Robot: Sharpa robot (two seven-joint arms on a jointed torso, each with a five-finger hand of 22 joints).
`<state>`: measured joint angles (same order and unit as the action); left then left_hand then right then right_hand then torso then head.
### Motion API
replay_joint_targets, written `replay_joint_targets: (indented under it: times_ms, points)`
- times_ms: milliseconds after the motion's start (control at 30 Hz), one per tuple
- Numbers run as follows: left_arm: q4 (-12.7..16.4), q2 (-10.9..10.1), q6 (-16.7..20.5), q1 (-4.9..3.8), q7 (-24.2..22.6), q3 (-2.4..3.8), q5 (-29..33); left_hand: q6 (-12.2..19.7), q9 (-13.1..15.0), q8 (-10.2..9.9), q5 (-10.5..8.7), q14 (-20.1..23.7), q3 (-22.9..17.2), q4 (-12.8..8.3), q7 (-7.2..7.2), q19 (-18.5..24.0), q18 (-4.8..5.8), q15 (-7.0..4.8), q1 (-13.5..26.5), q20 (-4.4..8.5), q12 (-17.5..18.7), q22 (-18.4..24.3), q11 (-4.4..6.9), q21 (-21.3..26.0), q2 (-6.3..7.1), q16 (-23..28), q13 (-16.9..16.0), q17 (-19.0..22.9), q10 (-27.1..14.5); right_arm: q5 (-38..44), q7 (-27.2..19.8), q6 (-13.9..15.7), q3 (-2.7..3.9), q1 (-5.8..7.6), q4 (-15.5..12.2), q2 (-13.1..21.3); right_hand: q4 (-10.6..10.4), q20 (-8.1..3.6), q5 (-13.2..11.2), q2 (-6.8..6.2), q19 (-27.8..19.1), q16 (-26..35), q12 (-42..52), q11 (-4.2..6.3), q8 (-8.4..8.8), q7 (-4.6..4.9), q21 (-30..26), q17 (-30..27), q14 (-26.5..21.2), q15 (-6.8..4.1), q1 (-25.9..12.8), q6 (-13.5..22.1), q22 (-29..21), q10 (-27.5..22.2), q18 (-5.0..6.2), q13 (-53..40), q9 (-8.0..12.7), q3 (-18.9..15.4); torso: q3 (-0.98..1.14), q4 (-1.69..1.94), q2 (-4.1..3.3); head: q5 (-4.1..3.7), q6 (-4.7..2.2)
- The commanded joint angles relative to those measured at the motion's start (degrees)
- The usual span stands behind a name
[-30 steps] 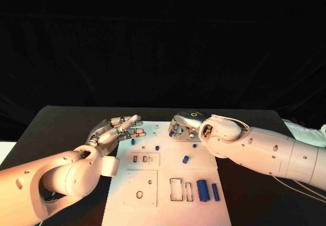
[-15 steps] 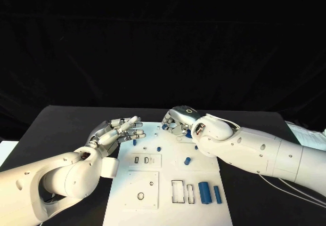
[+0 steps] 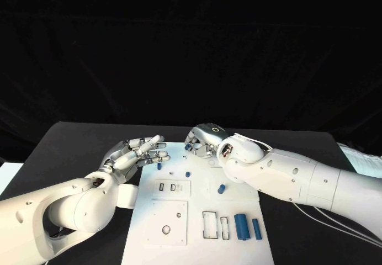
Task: Assemble the parts on the task board
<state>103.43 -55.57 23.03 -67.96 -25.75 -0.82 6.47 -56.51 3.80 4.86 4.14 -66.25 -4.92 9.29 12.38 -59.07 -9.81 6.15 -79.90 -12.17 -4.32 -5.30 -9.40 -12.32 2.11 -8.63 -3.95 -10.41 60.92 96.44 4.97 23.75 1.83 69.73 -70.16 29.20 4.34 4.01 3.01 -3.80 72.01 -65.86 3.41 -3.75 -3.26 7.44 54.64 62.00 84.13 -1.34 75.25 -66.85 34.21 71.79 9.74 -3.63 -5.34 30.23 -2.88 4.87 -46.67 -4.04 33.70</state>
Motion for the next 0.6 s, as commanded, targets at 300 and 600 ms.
replay_joint_targets:
  times_ms: [300, 600]
  points:
    - [0.4, 0.0, -1.3, -0.43, -0.5, 0.05, 0.2, 0.1, 0.0, -0.3, -0.24, 0.0, 0.2, -0.1, 0.36, 0.0, -0.57, 0.32, 0.6, -0.4, 0.3, 0.1, -0.14, 0.2, 0.09, 0.2, 0.1, -0.1, -0.1, 1.4, 2.2, -2.6, 0.02, 0.0, 1.7, -1.6, -0.9, 0.17, 0.1, -0.78, -0.6, -0.9, 0.1, -0.11, -0.41, 0.14, 0.8, 0.5, 1.9, 0.48, -0.3, 0.6, 0.6, -0.6, -0.56, -0.1, 0.0, 0.0, -0.11, 0.15, -0.14, 0.08, 0.12]
    - [0.5, -0.1, -1.4, -0.54, -0.4, 0.05, 0.2, 0.1, 0.0, -0.3, -0.24, 0.0, 0.2, -0.1, 0.36, 0.0, -0.57, 0.32, 0.6, -0.4, 0.3, 0.1, -0.14, 0.2, 0.09, 0.2, 0.1, -0.1, -0.1, 2.6, 4.2, -5.5, 0.02, 0.0, 2.0, -1.6, -1.2, 0.23, 0.1, -0.96, -0.6, -1.2, 0.2, -0.12, -0.44, 0.12, 1.2, 0.7, 1.8, 0.49, -0.4, 0.7, 1.1, -0.6, -0.61, -0.1, -0.1, -0.1, -0.08, 0.07, -0.29, 0.32, 0.16]
